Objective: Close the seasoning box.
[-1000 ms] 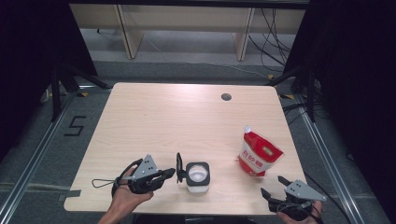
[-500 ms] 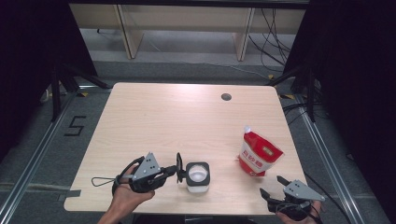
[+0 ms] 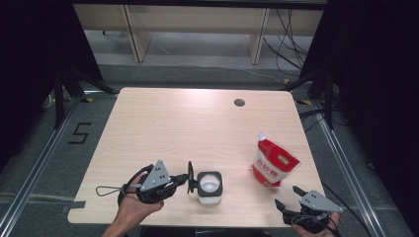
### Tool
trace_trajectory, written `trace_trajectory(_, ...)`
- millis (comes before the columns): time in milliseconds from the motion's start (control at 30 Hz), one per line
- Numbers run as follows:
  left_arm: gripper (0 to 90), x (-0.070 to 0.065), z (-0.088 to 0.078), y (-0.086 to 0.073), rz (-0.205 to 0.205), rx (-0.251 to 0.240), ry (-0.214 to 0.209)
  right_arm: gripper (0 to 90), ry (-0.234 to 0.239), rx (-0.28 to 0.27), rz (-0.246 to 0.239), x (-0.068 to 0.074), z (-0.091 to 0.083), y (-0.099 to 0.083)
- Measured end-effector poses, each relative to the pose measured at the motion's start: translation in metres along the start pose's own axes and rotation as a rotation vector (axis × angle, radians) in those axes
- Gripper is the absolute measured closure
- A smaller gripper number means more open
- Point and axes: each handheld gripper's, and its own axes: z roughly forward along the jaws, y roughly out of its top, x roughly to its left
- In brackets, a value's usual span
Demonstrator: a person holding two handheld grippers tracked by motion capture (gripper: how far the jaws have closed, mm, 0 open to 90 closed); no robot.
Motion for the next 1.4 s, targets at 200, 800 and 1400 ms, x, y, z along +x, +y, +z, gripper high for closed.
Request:
trace_trajectory(200,89.0,-0.001,0.001,0.005,0.017,-0.001,-0.008,23.8,0.001,-0.002,-0.001,0.000,0.000,0.000)
trace_trajectory(800,88.8,-0.014,0.029,0.016,0.041,0.032,-0.060,23.8,0.005,-0.005,0.004,0.001,0.000,0.000)
trace_trajectory(1400,88.5,-0.018,0.051,0.002,0.012,0.069,-0.095,23.6,0.003,-0.003,-0.008,0.002,0.000,0.000)
